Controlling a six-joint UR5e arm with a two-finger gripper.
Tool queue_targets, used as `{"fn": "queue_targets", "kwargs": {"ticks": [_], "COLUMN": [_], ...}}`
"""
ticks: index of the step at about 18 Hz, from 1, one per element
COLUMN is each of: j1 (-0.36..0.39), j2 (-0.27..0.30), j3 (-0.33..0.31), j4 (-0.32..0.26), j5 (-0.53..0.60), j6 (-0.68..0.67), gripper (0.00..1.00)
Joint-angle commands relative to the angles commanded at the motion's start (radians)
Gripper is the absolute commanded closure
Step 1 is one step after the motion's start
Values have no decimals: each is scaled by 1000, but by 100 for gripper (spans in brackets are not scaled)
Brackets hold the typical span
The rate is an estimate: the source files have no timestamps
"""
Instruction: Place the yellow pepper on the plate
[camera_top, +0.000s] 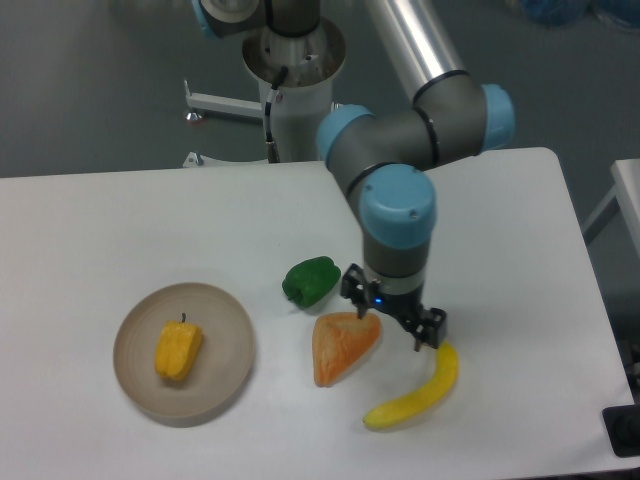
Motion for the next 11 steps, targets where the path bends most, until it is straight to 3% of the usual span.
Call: {"fn": "queue_targets", "kwargs": {"ticks": [11], "j1": [0], "j2": [-9], "j3": [0], "j4": [22], "j5": [0], "j6": [11], "gripper": [0]}}
